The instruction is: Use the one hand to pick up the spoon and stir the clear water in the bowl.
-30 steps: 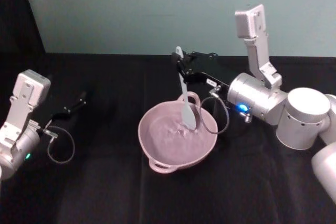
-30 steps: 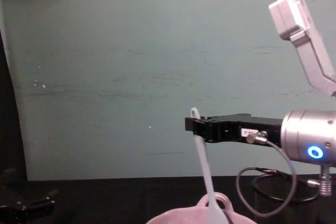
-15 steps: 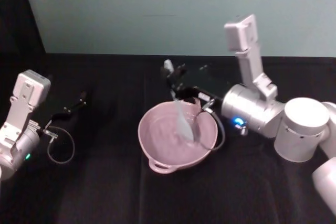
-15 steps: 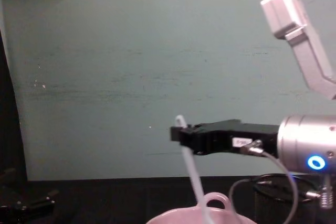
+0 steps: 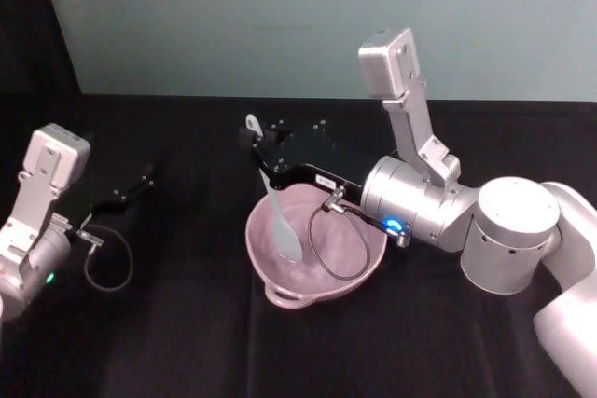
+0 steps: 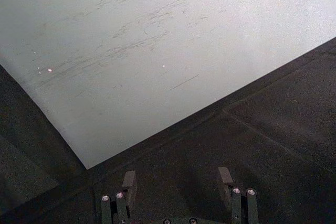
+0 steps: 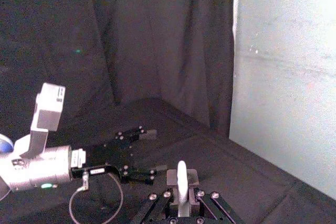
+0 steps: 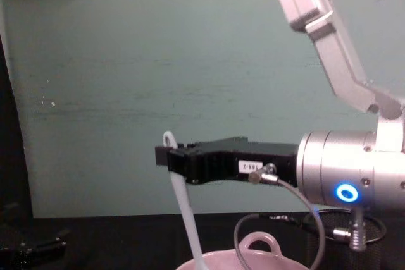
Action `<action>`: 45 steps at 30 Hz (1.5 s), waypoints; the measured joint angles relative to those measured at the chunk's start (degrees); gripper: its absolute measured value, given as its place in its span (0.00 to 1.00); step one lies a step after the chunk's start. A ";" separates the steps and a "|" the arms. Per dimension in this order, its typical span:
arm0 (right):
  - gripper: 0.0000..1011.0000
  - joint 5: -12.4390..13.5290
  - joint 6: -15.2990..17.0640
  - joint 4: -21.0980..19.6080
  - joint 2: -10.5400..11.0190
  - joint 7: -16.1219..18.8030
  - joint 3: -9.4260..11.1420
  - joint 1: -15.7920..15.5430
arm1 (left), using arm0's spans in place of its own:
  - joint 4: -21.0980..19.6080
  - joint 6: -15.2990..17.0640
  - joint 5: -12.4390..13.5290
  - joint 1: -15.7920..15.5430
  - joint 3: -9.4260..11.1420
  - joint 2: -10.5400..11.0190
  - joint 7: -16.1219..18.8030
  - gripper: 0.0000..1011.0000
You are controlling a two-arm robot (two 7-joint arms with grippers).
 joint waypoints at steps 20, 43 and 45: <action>0.11 -0.05 -0.34 -12.72 7.21 -5.68 9.79 -1.58 | 0.00 0.00 0.01 0.00 0.00 0.00 0.00 1.00; 0.11 2.58 -3.67 -2.11 6.29 -5.17 16.30 -4.86 | 0.00 0.00 0.01 0.00 0.00 0.00 0.00 1.00; 0.11 4.73 -3.84 -0.37 5.49 -4.59 16.96 -5.31 | 0.00 0.00 0.01 0.00 0.00 0.00 0.00 1.00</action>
